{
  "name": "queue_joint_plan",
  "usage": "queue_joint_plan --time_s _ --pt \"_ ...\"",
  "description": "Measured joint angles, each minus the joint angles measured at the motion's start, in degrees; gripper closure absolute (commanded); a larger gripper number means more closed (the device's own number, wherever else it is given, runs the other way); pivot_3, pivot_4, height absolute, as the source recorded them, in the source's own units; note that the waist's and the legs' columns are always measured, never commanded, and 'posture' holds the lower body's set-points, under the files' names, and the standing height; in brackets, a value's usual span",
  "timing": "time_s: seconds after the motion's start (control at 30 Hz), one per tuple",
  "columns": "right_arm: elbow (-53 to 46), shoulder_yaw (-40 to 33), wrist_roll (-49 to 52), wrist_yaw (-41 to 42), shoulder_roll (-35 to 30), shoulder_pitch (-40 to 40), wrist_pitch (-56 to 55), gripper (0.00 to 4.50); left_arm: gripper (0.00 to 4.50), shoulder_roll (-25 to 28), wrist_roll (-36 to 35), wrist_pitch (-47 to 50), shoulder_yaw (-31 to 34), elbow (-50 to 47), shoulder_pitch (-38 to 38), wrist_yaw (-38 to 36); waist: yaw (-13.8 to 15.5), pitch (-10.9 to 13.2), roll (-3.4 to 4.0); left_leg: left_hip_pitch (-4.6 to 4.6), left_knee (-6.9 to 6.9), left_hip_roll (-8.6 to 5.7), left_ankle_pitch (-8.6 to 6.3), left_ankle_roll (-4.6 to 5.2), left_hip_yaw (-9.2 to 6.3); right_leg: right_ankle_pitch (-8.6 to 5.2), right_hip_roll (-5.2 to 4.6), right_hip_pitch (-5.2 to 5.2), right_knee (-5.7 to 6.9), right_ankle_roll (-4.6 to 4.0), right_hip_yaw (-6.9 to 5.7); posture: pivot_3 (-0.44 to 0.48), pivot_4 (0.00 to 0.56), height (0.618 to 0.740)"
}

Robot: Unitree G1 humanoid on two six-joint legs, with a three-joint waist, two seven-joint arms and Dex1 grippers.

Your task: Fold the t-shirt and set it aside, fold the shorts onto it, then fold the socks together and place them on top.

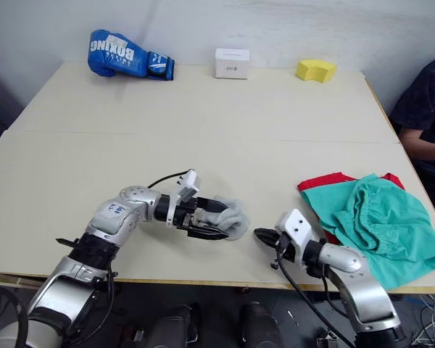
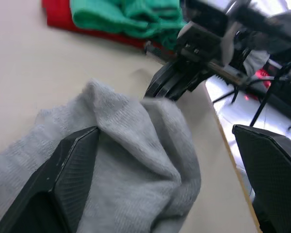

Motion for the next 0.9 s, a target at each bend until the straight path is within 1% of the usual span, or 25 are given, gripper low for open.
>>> queue_joint_plan --time_s 0.03,0.07,0.1,0.17,0.23,0.33,0.4,0.43,0.53,0.6,0.67,0.77,0.9 --pt "-0.5 -0.7 1.0 0.0 0.0 -0.5 0.1 4.50 0.56 0.1 -1.1 0.1 1.9 -0.7 -0.1 -0.1 0.0 0.0 0.00 0.00 0.00 0.00 0.00 0.00 0.00 0.00 0.00 -0.01 0.01 0.00 0.00 0.000 0.150 0.740" --pt "-1.4 -1.6 2.3 0.0 0.0 -1.3 0.5 4.50 0.97 0.4 -2.3 0.2 3.8 -1.7 -0.7 -0.2 0.0 0.0 0.00 0.02 0.00 0.00 0.00 0.00 -0.01 0.00 0.00 0.01 0.02 0.00 -0.01 0.000 0.150 0.740" --pt "-2.0 -2.0 3.4 -0.1 0.1 -2.6 0.9 4.50 1.23 0.5 -2.5 0.0 5.1 -1.9 -1.1 0.0 -0.1 0.0 0.01 0.05 0.00 0.00 0.01 0.00 -0.01 0.00 0.01 0.02 0.04 0.01 -0.02 0.000 0.150 0.740" --pt "-2.6 -2.4 5.1 -0.9 1.0 -5.6 1.4 4.50 1.85 0.0 -1.8 -2.7 6.8 -0.9 -1.1 1.6 -0.1 0.0 0.01 0.06 0.00 0.00 0.02 0.00 0.00 0.01 0.01 0.03 0.06 0.01 -0.02 0.000 0.150 0.740" --pt "-3.1 -2.4 6.1 -1.9 2.3 -8.2 2.0 4.50 2.52 -1.6 -0.5 -6.3 7.7 1.2 -1.1 3.5 0.1 0.0 0.01 0.05 0.00 -0.01 0.03 -0.01 -0.01 0.01 0.02 0.02 0.05 0.02 -0.05 0.000 0.150 0.740" --pt "-3.5 -0.8 6.1 -3.2 3.7 -11.9 2.3 4.50 3.49 -1.9 4.7 -14.0 6.4 4.9 -0.8 5.1 0.2 0.0 0.01 0.01 0.00 -0.01 0.03 -0.01 0.00 0.01 0.02 0.02 -0.02 0.03 -0.08 0.000 0.150 0.740" --pt "-3.5 2.6 4.7 -4.7 5.8 -14.1 2.4 4.50 4.15 -1.5 9.3 -18.2 3.5 6.8 -0.2 5.3 0.0 0.0 0.01 0.01 -0.01 -0.01 0.02 -0.01 0.02 0.02 0.02 0.01 -0.04 0.03 -0.08 0.000 0.150 0.740" --pt "-3.5 5.1 3.2 -5.5 6.9 -14.8 2.3 4.50 4.47 -1.9 10.5 -18.6 2.3 7.5 0.5 5.6 0.0 0.0 0.01 0.00 -0.02 -0.01 0.01 -0.01 0.03 0.02 0.02 0.00 -0.04 0.03 -0.07 0.000 0.150 0.740" --pt "-2.1 11.4 -2.2 -7.5 7.8 -15.1 1.3 4.50 4.47 -3.2 11.9 -17.9 0.1 7.2 3.3 5.8 0.0 0.0 0.01 -0.19 -0.02 -0.01 0.00 0.01 0.05 0.02 0.02 -0.19 -0.03 0.03 -0.06 0.000 0.150 0.740" --pt "0.2 13.5 -5.8 -9.9 9.7 -14.4 0.0 4.50 4.47 -3.0 13.0 -17.8 -0.9 5.3 5.5 6.3 0.0 0.0 0.01 -0.20 -0.02 -0.01 0.01 0.01 0.07 0.02 0.01 -0.23 0.01 0.03 -0.04 0.000 0.150 0.740" --pt "2.9 15.1 -8.2 -11.4 10.8 -13.1 -2.3 4.50 4.47 -3.0 14.1 -17.4 -1.2 3.9 5.9 7.9 0.2 0.0 0.01 -0.17 0.00 -0.01 0.04 0.00 0.06 0.02 0.01 -0.21 0.08 0.03 -0.04 0.000 0.150 0.740" --pt "8.7 15.0 -10.4 -13.5 12.4 -10.7 -9.5 4.50 4.47 -3.4 14.8 -15.3 -1.1 3.3 6.2 10.8 0.1 0.0 0.01 0.10 0.00 -0.02 0.05 0.05 0.05 0.03 0.01 0.06 0.09 0.05 -0.04 0.000 0.150 0.740" --pt "16.3 11.8 -9.8 -13.8 13.8 -9.9 -17.0 4.50 4.47 -3.4 15.0 -13.7 -1.2 2.7 6.4 11.9 -0.1 0.0 0.01 0.49 -0.02 -0.01 -0.13 -0.22 -0.03 0.06 0.01 0.52 -0.06 0.06 -0.08 0.000 0.150 0.740"
